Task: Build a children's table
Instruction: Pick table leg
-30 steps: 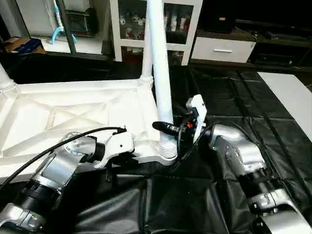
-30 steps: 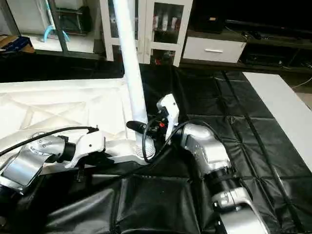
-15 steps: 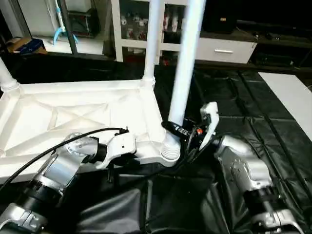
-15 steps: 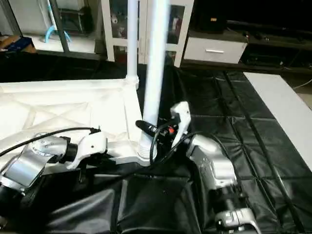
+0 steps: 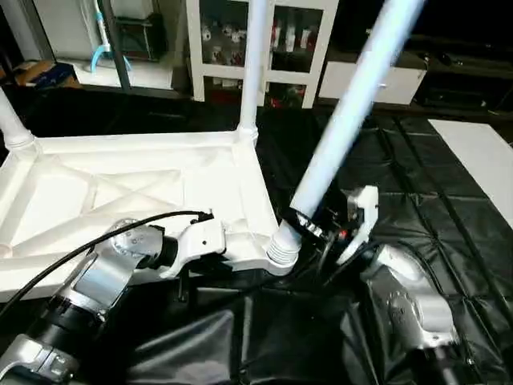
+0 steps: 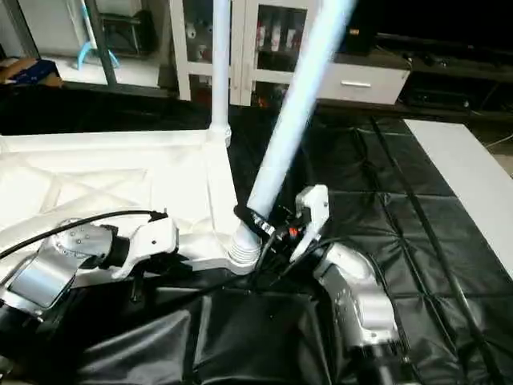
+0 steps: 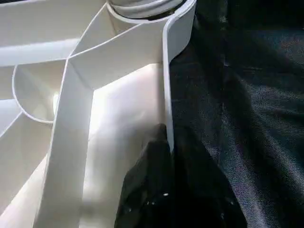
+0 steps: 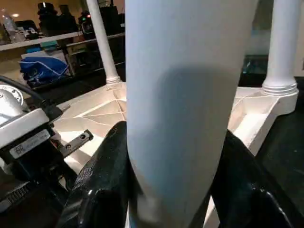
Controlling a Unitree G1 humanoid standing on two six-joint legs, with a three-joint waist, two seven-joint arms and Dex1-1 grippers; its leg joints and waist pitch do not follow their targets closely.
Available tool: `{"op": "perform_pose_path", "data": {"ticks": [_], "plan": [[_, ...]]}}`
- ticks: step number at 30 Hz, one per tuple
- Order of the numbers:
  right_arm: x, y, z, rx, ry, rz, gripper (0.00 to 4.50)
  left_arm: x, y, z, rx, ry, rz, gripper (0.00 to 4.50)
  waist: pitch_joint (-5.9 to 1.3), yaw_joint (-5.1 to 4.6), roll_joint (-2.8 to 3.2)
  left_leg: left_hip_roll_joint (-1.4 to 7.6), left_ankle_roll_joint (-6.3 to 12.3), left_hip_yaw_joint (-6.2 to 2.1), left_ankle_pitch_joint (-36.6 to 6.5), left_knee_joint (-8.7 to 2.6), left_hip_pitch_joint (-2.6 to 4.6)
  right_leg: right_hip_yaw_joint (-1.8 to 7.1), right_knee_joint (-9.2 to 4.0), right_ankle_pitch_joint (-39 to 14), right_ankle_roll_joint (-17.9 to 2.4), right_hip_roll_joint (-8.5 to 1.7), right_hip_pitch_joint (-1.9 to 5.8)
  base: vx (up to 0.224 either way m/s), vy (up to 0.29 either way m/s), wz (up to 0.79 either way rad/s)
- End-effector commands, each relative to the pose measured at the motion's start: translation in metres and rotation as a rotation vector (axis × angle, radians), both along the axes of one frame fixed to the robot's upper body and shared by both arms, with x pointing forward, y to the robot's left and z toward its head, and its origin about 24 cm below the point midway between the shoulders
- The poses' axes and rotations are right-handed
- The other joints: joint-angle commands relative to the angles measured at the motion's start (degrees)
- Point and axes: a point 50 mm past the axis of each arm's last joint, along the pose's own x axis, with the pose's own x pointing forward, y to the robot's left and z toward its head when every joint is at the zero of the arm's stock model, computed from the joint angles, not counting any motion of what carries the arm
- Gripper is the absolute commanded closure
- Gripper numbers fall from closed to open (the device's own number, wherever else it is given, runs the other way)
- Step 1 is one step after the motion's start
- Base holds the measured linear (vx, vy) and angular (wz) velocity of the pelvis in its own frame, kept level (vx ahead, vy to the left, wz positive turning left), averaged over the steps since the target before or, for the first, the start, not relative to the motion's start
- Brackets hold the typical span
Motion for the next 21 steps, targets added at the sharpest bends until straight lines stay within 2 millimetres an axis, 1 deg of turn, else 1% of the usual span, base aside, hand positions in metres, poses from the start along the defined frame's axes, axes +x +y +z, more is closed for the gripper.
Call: {"op": "perform_pose_path", "data": {"ticks": [1,4,5,8,9,10,12,13,14,15,16,17,18,19,20,21], "plan": [[-0.006,-0.015,-0.025,-0.115,0.099,-0.068,2.69,-0.005,-0.007,-0.006,0.001,0.023,-0.045,4.44,-2.27,-0.56,0.94,2.23,-3.63,-1.33,-24.96,-5.91,2.18,0.21,-4.46,-14.43,-8.25,-0.29,-0.07,0.000,0.000,0.00],[-0.008,-0.015,-0.026,-0.151,0.072,-0.075,2.69,-0.005,-0.006,-0.006,0.002,0.022,-0.043,4.44,-2.12,-0.63,0.90,2.23,-3.73,-1.33,-26.31,-5.95,2.25,0.23,-4.70,-16.01,-8.08,-0.32,-0.25,0.000,0.000,0.00],[-0.010,-0.014,-0.030,-0.183,0.068,-0.069,2.69,-0.005,-0.006,-0.006,0.004,0.020,-0.042,4.44,-2.06,-0.75,0.93,2.23,-3.96,-1.44,-27.22,-6.05,2.22,0.24,-4.84,-17.32,-7.76,-0.35,-0.33,0.000,0.000,0.00],[-0.012,-0.013,-0.032,-0.202,0.072,-0.064,2.69,-0.005,-0.005,-0.006,0.006,0.019,-0.041,4.44,-2.06,-0.89,0.96,2.25,-4.26,-1.54,-27.76,-6.12,2.21,0.21,-4.81,-16.96,-7.77,-0.24,-0.37,0.000,0.000,0.00],[-0.013,-0.013,-0.042,-0.279,0.117,-0.045,2.69,-0.005,-0.005,-0.006,0.008,0.019,-0.041,4.44,-1.99,-0.92,1.06,2.24,-4.34,-1.54,-28.18,-6.17,2.26,0.21,-4.83,-16.98,-7.83,-0.22,-0.41,0.000,0.000,0.00],[-0.015,-0.012,-0.046,-0.313,0.138,-0.028,2.69,-0.005,-0.005,-0.006,0.009,0.019,-0.041,4.44,-1.97,-1.02,1.00,2.20,-4.36,-1.57,-28.32,-6.18,2.20,0.18,-4.81,-17.15,-7.78,-0.18,-0.34,0.000,0.000,0.00],[-0.016,-0.012,-0.054,-0.381,0.180,0.000,2.69,-0.005,-0.005,-0.007,0.011,0.019,-0.042,4.44,-1.83,-1.14,0.98,2.17,-4.67,-1.61,-29.81,-6.19,2.28,0.23,-5.10,-19.43,-7.26,-0.28,-0.46,0.000,0.000,0.00],[-0.016,-0.013,-0.057,-0.404,0.189,0.007,2.69,-0.005,-0.005,-0.007,0.012,0.019,-0.042,4.44,-1.80,-1.24,0.92,2.17,-4.86,-1.73,-30.69,-6.24,2.25,0.26,-5.29,-21.41,-6.78,-0.42,-0.44,0.000,0.000,0.00],[-0.016,-0.012,-0.058,-0.418,0.200,0.021,2.69,-0.005,-0.005,-0.007,0.014,0.019,-0.043,4.44,-1.76,-1.19,1.13,2.18,-5.05,-1.79,-31.11,-6.26,2.35,0.29,-5.40,-22.24,-6.54,-0.46,-0.57,0.000,0.000,0.00],[-0.016,-0.012,-0.059,-0.423,0.206,0.031,2.69,-0.005,-0.005,-0.007,0.015,0.019,-0.043,4.44,-1.70,-1.28,1.22,2.21,-5.53,-1.89,-32.80,-6.31,2.65,0.31,-5.66,-23.90,-6.14,-0.42,-0.93,0.000,0.000,0.00],[-0.015,-0.012,-0.059,-0.425,0.207,0.035,2.69,-0.005,-0.005,-0.007,0.015,0.019,-0.044,4.44,-1.77,-1.32,1.15,2.23,-5.64,-1.97,-33.37,-6.29,2.74,0.30,-5.70,-24.14,-6.02,-0.42,-0.91,0.000,0.000,0.00],[-0.012,-0.011,-0.058,-0.432,0.208,0.050,2.69,-0.005,-0.005,-0.007,0.015,0.019,-0.044,4.44,-1.83,-1.45,1.09,2.22,-5.81,-2.18,-34.07,-6.39,2.64,0.20,-5.66,-24.11,-5.87,-0.37,-0.80,0.000,0.000,0.00],[-0.011,-0.010,-0.057,-0.434,0.206,0.055,2.69,-0.005,-0.005,-0.007,0.015,0.019,-0.044,4.44,-1.95,-1.66,1.12,2.19,-5.96,-2.36,-34.08,-6.57,2.41,0.00,-5.45,-23.05,-6.04,-0.28,-0.50,0.000,0.000,0.00],[-0.009,-0.009,-0.056,-0.435,0.211,0.070,2.69,-0.005,-0.005,-0.007,0.016,0.019,-0.043,4.44,-1.98,-1.76,0.80,2.23,-5.89,-2.34,-33.87,-6.62,2.35,-0.06,-5.44,-22.31,-6.15,-0.21,-0.45,0.000,0.000,0.00],[-0.009,-0.007,-0.055,-0.437,0.219,0.090,2.69,-0.005,-0.004,-0.007,0.017,0.019,-0.042,4.44,-2.00,-1.81,1.07,2.27,-5.90,-2.34,-33.64,-6.75,2.42,-0.08,-5.34,-20.71,-6.56,-0.16,-0.46,0.000,0.000,0.00],[-0.009,-0.007,-0.056,-0.438,0.232,0.105,2.69,-0.005,-0.004,-0.007,0.018,0.018,-0.041,4.44,-1.96,-2.01,1.08,2.26,-5.89,-2.25,-34.10,-6.73,2.56,-0.09,-5.42,-20.09,-6.92,-0.05,-0.61,0.000,0.000,0.00]]}}
